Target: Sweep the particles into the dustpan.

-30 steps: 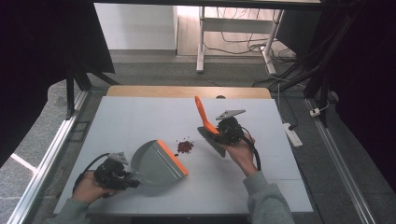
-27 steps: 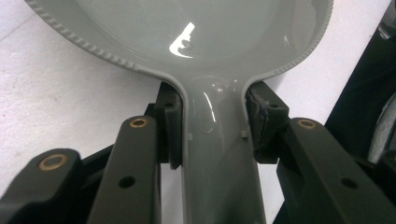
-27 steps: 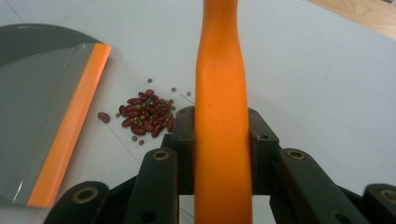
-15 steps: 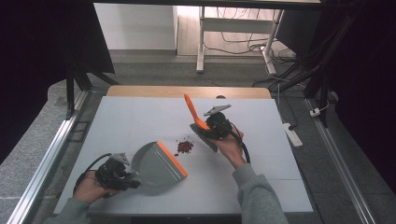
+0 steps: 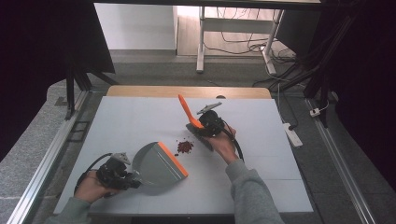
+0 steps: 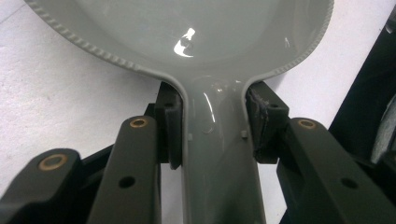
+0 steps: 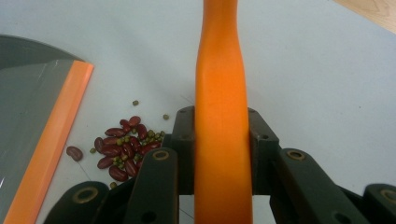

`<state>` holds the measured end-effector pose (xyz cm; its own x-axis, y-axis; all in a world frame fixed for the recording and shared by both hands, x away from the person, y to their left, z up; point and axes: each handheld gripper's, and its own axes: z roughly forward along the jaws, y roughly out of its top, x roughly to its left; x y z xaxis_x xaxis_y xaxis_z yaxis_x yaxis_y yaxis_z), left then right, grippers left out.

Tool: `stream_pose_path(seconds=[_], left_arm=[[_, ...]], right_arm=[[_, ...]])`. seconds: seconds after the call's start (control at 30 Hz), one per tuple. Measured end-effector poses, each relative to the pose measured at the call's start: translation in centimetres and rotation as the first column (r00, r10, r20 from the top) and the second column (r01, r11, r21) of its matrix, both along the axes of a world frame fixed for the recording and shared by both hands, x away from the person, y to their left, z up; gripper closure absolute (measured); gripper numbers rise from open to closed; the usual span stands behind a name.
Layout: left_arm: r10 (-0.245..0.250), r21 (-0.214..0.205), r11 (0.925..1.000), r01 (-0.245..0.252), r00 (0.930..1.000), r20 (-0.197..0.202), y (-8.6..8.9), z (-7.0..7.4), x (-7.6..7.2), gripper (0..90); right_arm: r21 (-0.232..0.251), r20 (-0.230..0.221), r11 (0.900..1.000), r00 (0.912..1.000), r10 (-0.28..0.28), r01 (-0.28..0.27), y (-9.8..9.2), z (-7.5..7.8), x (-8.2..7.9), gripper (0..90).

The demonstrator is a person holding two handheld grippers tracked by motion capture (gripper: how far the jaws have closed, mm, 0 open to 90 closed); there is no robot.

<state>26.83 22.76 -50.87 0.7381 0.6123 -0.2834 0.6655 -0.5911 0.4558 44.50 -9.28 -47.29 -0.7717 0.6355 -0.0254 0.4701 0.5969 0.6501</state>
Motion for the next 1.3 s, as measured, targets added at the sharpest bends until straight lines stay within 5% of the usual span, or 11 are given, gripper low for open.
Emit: stream_pose_path(seconds=[0.73,1.3], left_arm=[[0.002,-0.003,1.0000,-0.002,1.0000,0.000,-0.2,-0.1,0.1,61.7],[0.003,-0.005,1.0000,-0.003,1.0000,-0.004,-0.4,-0.2,0.1,61.7]], right_arm=[[-0.056,-0.016,0.9982,0.9996,0.022,-0.023,2.4,-0.7,0.8,71.0],[-0.137,-0.017,0.9864,0.9959,0.089,-0.090,5.0,-0.7,-0.1,71.0]])
